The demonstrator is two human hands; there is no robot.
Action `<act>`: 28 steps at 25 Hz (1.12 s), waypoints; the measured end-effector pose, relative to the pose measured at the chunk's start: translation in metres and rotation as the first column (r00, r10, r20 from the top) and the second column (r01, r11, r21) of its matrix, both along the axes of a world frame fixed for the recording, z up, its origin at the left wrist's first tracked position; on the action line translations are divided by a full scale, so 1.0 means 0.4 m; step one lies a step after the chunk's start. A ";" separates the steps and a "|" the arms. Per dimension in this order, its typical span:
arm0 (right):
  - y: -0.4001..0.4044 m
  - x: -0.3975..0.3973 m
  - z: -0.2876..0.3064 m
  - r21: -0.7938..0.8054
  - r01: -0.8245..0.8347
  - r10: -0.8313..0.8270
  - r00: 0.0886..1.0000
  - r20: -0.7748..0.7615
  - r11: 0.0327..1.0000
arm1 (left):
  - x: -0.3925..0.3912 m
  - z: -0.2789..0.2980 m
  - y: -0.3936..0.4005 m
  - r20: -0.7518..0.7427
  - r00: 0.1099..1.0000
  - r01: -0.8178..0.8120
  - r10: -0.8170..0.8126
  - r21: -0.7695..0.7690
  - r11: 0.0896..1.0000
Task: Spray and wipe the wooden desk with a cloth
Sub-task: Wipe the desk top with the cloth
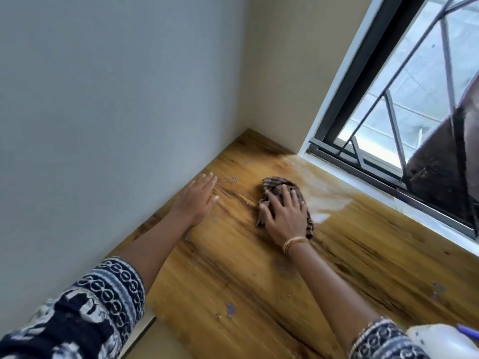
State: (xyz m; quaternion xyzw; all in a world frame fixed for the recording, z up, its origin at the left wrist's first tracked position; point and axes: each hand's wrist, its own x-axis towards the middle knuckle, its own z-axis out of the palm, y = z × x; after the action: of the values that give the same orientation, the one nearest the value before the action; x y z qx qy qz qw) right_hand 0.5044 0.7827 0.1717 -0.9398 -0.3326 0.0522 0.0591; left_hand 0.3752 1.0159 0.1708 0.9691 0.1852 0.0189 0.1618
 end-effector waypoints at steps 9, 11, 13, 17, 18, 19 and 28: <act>0.081 0.220 -0.019 0.116 -0.200 0.189 0.977 0.095 0.973 | 0.002 -0.050 0.016 0.127 0.991 -0.051 0.045 0.043 0.998; 0.070 0.346 -0.008 0.090 0.044 -0.051 0.996 0.070 0.995 | 0.006 -0.054 0.019 0.139 0.989 -0.060 0.055 0.036 0.998; 0.088 0.370 -0.006 0.110 0.241 -0.247 0.968 0.048 0.964 | 0.006 -0.054 0.017 0.140 0.988 -0.070 0.065 0.027 0.997; 0.209 0.215 -0.023 0.177 0.253 -0.260 0.965 0.020 0.951 | 0.008 -0.052 0.015 0.136 0.988 -0.075 0.070 0.031 0.997; 0.225 0.177 -0.027 0.159 0.080 -0.086 0.996 0.029 0.984 | 0.009 -0.052 0.014 0.132 0.989 -0.075 0.070 0.032 0.997; 0.224 0.157 -0.028 0.107 -0.114 0.112 0.993 0.022 0.988 | 0.008 -0.052 0.013 0.126 0.990 -0.074 0.069 0.035 0.997; -0.078 0.371 -0.048 0.167 0.458 -0.478 0.871 0.111 0.873 | 0.011 -0.057 0.015 0.111 0.990 -0.090 0.085 0.045 0.995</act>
State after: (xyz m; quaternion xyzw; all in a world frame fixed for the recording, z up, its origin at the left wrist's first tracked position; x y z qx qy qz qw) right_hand 0.6527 0.7517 0.1524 -0.9873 -0.1009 -0.0567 0.1084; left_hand 0.3797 1.0218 0.1480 0.9613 0.2179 0.0832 0.1465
